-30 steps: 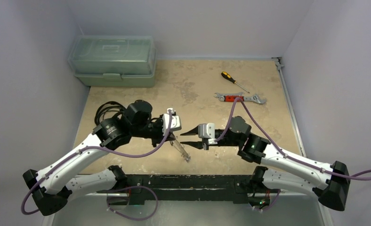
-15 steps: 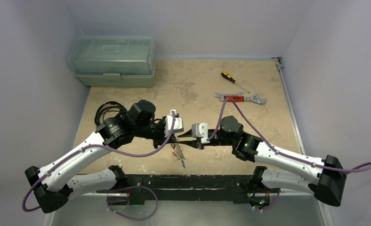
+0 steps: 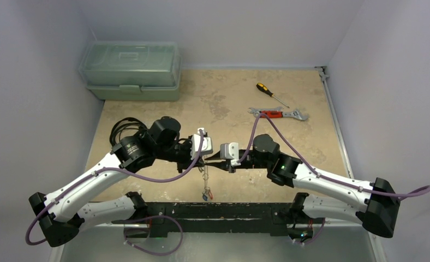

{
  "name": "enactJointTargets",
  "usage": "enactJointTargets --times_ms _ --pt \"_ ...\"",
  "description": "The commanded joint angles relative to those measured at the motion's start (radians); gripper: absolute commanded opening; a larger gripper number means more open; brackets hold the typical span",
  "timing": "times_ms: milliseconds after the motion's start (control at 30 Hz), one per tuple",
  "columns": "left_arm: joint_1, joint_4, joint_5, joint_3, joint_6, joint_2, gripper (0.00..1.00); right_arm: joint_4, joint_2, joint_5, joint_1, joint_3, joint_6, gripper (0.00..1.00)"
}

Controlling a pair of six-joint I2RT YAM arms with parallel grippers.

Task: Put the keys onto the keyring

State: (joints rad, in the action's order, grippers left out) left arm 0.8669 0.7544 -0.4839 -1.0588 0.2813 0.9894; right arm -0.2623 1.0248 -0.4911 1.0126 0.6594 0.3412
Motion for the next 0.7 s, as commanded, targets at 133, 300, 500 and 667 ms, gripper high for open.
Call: enactJointTargets --times_ms 133,300,500,667 --pt "0.013 -0.031 -0.035 -0.056 0.016 -0.015 0.0 -0.023 0.023 -0.013 0.0 0.005 0.023 0.15" --pt "0.017 -0.031 -0.038 -0.052 0.017 -0.012 0.0 -0.048 0.019 -0.029 0.0 0.002 0.012 0.08" --pt "0.017 -0.041 -0.036 -0.052 0.016 -0.013 0.0 -0.071 0.01 -0.046 0.0 -0.009 0.008 0.0" --pt "0.017 -0.084 -0.002 -0.034 0.003 -0.056 0.58 -0.143 -0.015 -0.044 0.0 -0.042 -0.013 0.0"
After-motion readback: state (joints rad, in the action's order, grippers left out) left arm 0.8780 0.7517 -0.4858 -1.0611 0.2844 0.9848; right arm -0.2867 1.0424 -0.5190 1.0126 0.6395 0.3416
